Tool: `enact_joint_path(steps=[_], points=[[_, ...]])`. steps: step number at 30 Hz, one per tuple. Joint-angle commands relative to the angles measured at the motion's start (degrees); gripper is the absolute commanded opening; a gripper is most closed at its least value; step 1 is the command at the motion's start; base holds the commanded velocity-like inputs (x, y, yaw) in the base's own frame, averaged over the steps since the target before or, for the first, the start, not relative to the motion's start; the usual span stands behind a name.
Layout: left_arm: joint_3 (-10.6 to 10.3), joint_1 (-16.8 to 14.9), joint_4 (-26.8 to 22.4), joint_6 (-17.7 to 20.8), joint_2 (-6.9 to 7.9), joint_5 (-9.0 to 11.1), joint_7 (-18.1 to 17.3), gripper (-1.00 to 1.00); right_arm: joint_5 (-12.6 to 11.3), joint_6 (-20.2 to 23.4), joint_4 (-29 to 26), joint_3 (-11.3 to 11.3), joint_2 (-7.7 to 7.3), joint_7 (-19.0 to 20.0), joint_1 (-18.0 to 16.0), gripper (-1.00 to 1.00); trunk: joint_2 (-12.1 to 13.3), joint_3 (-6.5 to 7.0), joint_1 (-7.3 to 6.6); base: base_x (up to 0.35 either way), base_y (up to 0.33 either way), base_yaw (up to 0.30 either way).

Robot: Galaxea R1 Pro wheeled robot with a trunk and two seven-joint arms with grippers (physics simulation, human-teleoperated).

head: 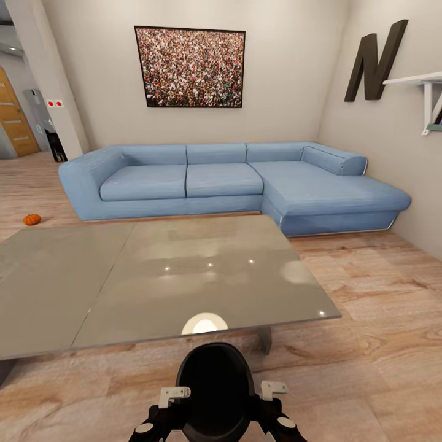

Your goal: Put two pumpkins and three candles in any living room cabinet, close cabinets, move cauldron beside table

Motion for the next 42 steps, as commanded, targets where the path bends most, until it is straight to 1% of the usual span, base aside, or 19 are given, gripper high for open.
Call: enact_joint_path(steps=[1, 12, 26, 32, 42], points=[[0.36, -0.03, -0.48, -2.82, 0.01, 0.4, 0.28, -1.0, -1.23, 0.02, -0.03, 0.24, 0.08, 0.29, -0.01, -1.0, -0.02, -0.05, -0.01, 0.072, 0.0, 0.0], [0.37, -0.03, -0.48, -2.82, 0.01, 0.4, 0.28, -1.0, -1.25, 0.0, -0.03, 0.24, 0.08, 0.29, -0.01, -1.0, -0.02, -0.05, -0.01, 0.055, 0.0, 0.0], [0.42, -0.03, -0.49, -2.88, 0.01, 0.4, 0.28, -1.0, -1.24, 0.02, -0.03, 0.24, 0.08, 0.29, 0.0, -1.0, -0.02, -0.05, -0.01, 0.005, 0.0, 0.0], [0.38, -0.03, -0.48, -2.87, 0.01, 0.4, 0.28, -1.0, -1.26, 0.02, -0.03, 0.24, 0.08, 0.29, 0.01, -1.0, -0.1, -1.38, 0.15, 0.0, 0.0, 0.0], [0.43, -0.03, -0.48, -2.84, 0.01, 0.4, 0.28, -1.0, -1.26, 0.02, -0.07, 0.24, 0.08, 0.29, 0.01, -1.0, -0.1, -1.38, 0.15, 0.001, 0.0, 0.0]])
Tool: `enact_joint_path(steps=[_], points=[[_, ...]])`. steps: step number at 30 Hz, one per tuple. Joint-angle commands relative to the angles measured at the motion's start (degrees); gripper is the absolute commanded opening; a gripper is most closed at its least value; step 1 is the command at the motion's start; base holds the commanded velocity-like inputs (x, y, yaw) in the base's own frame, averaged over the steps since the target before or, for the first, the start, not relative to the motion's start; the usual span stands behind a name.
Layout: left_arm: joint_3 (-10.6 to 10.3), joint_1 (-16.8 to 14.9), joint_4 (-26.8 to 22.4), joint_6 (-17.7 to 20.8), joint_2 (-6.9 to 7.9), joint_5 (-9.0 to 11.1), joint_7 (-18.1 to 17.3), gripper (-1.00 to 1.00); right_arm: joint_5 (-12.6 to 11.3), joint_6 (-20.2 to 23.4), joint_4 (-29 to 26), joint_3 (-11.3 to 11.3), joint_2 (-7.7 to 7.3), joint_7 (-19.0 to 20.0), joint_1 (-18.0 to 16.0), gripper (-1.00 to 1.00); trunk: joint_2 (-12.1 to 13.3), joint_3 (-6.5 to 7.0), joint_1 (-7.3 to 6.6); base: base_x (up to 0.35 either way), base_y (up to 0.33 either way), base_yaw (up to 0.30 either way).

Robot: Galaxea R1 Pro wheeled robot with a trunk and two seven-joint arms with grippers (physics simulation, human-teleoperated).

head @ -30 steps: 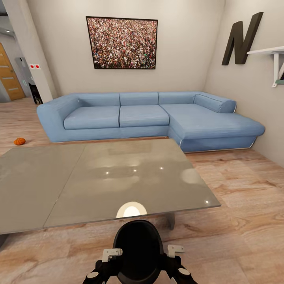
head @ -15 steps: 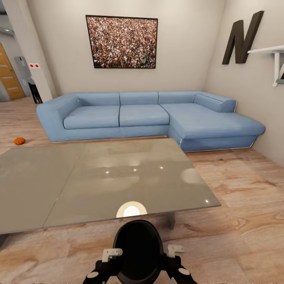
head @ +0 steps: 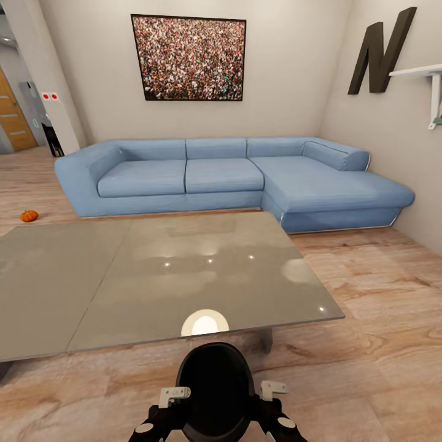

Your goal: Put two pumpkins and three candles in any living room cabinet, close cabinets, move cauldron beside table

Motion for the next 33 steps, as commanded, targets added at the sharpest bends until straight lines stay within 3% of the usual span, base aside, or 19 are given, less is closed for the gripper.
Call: enact_joint_path(steps=[1, 22, 33], points=[[0.43, -0.03, -0.54, -2.79, 0.01, 0.36, 0.29, -1.0, -1.17, 0.02, -0.06, 0.17, 0.09, 0.33, 0.0, -1.0, -0.02, -0.05, -0.02, 0.067, 0.0, 0.0], [0.43, -0.03, -0.54, -2.86, 0.01, 0.37, 0.29, -1.0, -1.18, -0.05, -0.03, 0.17, 0.09, 0.33, -0.01, -1.0, -0.02, -0.05, -0.02, 0.021, 0.0, 0.0], [0.4, -0.03, -0.56, -2.85, 0.01, 0.36, 0.29, -1.0, -1.17, -0.47, -0.11, 0.17, 0.01, 0.32, -0.01, -1.0, -0.15, -2.04, 0.21, 0.0, 0.0, 0.0]])
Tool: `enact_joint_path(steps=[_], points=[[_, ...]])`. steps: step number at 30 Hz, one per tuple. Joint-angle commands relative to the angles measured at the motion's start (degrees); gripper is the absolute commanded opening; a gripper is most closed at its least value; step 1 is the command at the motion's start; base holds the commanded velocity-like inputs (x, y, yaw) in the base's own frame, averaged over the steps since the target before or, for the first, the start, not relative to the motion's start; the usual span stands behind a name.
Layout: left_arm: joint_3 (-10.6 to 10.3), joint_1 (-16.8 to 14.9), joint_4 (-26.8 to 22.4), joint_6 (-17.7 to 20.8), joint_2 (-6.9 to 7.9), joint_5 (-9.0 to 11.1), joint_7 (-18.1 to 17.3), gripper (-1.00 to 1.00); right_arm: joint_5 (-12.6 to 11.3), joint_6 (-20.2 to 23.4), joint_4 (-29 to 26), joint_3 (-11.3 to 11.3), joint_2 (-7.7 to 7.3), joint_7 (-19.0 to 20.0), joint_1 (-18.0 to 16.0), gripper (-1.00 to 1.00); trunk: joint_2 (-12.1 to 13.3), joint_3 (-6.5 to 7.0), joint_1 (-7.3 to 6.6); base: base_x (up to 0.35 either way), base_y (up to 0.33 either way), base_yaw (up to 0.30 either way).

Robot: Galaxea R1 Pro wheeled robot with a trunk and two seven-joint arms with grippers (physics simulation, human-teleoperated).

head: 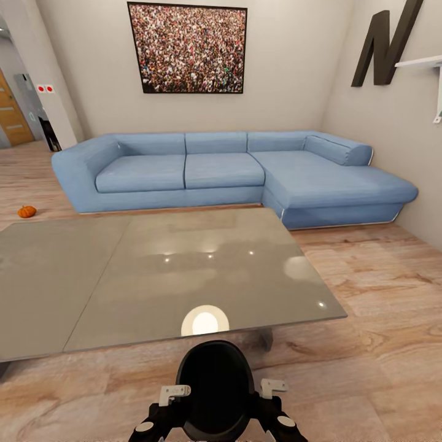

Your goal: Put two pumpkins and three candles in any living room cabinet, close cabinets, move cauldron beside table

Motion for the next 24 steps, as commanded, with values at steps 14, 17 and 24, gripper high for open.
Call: enact_joint_path(steps=[14, 17, 24], points=[[0.63, 0.06, -0.22, -2.46, 0.01, 0.09, 0.18, 1.0, -1.49, -0.08, 0.31, 0.07, 0.08, 0.11, 0.07, -1.0, 0.0, -0.06, 0.57, 0.0, 0.0, 0.0], [0.6, 0.06, -0.24, -2.41, 0.02, 0.12, 0.15, 1.0, -1.6, -0.08, 0.31, 0.07, 0.06, 0.14, 0.06, 1.0, 0.0, -0.06, 0.57, 0.0, 0.0, 0.0], [0.66, 0.06, -0.28, -2.44, 0.02, 0.15, 0.16, 1.0, -1.75, -0.08, 0.31, 0.07, 0.03, 0.19, 0.04, 1.0, 0.0, -0.06, 0.57, 0.0, 0.0, 0.0]])
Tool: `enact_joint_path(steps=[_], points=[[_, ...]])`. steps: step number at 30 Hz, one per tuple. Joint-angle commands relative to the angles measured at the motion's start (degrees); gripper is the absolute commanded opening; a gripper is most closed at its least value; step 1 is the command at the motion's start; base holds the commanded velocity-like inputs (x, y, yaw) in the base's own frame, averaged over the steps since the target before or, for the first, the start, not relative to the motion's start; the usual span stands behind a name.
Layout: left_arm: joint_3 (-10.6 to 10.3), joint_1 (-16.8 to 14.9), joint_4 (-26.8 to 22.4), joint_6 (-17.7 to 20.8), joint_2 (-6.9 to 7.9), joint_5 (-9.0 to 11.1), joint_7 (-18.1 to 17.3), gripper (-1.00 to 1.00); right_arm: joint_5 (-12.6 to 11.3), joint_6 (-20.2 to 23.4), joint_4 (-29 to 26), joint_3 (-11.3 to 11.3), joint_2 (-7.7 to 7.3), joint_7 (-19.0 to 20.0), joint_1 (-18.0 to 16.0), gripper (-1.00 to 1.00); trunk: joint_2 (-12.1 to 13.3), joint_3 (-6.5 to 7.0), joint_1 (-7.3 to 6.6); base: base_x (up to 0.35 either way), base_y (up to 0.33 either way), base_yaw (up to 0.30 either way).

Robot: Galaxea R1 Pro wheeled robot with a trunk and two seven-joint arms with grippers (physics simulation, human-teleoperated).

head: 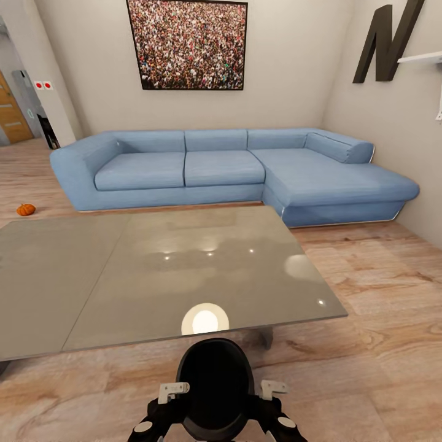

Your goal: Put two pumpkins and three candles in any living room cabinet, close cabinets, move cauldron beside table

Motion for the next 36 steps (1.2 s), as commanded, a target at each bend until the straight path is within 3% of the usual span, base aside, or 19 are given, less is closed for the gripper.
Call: enact_joint_path(steps=[1, 6, 14, 36], points=[[-0.38, -0.01, -0.01, -0.05, 0.06, 0.52, 0.34, 1.0, -0.64, -0.03, -0.01, 0.46, -0.04, -0.54, 0.0, 1.0, -0.02, -0.05, -0.01, 0.0, 0.0, 0.0], [-0.38, -0.01, 0.0, 0.02, 0.06, 0.56, 0.36, 1.0, -0.65, -0.03, -0.01, 0.46, -0.08, -0.54, 0.02, 1.0, -0.02, -0.05, -0.01, 0.0, 0.0, 0.0], [-0.38, -0.01, 0.03, 0.19, 0.06, 0.57, 0.33, 1.0, -0.65, -0.03, -0.01, 0.46, -0.04, -0.46, 0.02, 1.0, 0.09, 1.72, -0.22, 0.0, 0.0, 0.0], [-0.38, -0.01, -0.02, 0.16, 0.06, 0.57, 0.25, 1.0, -0.65, -0.03, -0.01, 0.46, -0.08, -0.36, 0.01, 1.0, 0.09, 1.72, -0.22, -0.017, 0.0, 0.0]])
